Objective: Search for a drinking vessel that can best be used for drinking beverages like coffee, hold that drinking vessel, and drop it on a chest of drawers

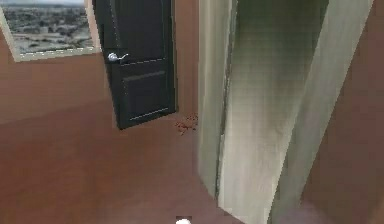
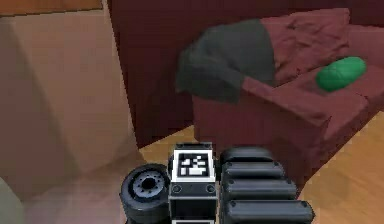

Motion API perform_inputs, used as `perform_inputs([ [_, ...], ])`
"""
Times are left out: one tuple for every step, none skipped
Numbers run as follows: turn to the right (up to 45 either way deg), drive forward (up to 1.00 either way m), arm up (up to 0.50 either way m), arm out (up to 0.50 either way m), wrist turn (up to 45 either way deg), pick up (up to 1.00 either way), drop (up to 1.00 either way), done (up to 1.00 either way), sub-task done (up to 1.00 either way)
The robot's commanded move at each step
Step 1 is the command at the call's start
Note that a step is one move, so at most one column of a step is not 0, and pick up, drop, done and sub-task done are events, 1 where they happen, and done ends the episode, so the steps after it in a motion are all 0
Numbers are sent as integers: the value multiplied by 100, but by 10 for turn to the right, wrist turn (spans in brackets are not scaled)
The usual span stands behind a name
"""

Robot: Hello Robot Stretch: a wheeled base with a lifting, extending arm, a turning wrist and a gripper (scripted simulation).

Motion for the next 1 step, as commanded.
perform_inputs([
  [-360, 0, 0, 0, 0, 0, 0, 0, 0],
])
